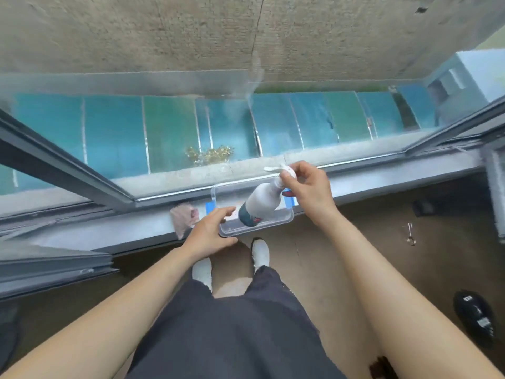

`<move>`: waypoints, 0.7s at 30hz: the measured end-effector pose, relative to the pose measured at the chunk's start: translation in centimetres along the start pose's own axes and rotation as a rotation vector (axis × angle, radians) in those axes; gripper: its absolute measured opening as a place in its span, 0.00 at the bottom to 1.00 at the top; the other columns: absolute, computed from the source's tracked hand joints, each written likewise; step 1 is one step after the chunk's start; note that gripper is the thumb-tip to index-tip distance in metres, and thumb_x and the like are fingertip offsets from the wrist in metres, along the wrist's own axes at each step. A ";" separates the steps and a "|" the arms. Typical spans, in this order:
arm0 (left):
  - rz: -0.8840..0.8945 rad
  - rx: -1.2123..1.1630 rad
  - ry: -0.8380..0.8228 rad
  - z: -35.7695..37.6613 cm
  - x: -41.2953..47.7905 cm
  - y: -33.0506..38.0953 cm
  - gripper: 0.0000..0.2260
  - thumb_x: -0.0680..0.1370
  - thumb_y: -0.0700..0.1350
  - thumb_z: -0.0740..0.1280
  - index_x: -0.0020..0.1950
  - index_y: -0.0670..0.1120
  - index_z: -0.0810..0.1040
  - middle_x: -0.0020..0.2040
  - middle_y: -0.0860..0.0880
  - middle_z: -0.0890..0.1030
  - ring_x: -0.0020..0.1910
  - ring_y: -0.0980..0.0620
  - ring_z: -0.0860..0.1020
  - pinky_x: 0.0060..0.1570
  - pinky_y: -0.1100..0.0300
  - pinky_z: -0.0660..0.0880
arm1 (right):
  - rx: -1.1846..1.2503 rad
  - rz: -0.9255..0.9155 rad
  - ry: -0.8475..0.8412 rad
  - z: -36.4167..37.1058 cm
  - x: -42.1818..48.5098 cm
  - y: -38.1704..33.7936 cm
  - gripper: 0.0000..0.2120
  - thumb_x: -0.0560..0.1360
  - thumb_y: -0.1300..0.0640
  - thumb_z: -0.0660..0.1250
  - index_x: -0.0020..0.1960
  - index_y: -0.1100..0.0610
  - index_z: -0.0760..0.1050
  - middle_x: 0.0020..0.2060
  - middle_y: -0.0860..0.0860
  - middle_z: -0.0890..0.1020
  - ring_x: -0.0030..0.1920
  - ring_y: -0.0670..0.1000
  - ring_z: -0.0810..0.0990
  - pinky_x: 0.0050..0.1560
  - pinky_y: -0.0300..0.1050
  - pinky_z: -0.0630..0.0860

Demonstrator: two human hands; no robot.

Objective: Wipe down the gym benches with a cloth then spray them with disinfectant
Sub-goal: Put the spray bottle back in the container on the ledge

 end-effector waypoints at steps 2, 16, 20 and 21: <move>-0.103 -0.024 0.019 0.0 -0.4 -1.3 0.30 0.73 0.48 0.79 0.73 0.54 0.74 0.59 0.58 0.80 0.58 0.55 0.80 0.64 0.51 0.77 | -0.147 -0.068 -0.142 1.9 2.2 0.8 0.05 0.75 0.51 0.72 0.43 0.51 0.78 0.38 0.49 0.82 0.39 0.51 0.79 0.46 0.54 0.80; -0.569 -0.378 0.390 3.0 -7.8 -3.3 0.13 0.77 0.40 0.74 0.58 0.55 0.82 0.52 0.55 0.85 0.48 0.57 0.83 0.54 0.67 0.76 | -0.773 -0.106 -0.608 7.0 11.0 14.0 0.06 0.79 0.57 0.68 0.51 0.58 0.81 0.44 0.55 0.84 0.49 0.59 0.80 0.42 0.47 0.67; -0.616 -0.451 0.423 3.0 -7.5 -4.1 0.13 0.78 0.40 0.73 0.61 0.51 0.82 0.52 0.52 0.85 0.50 0.55 0.83 0.56 0.65 0.76 | -0.756 -0.048 -0.530 6.4 10.8 16.0 0.08 0.79 0.57 0.68 0.57 0.56 0.81 0.49 0.56 0.85 0.51 0.61 0.82 0.44 0.45 0.69; -0.622 -0.458 0.418 2.9 -7.2 -4.4 0.13 0.78 0.40 0.73 0.62 0.50 0.82 0.52 0.52 0.85 0.50 0.54 0.83 0.56 0.64 0.76 | -0.745 -0.045 -0.516 6.5 10.7 15.9 0.10 0.79 0.57 0.68 0.59 0.56 0.81 0.51 0.56 0.85 0.53 0.60 0.82 0.45 0.46 0.70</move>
Point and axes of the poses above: each hand's wrist, its own x-axis towards the middle knuckle, its own z-axis out of the palm, y = z × x, the point moved 9 cm from there along x, towards the middle knuckle
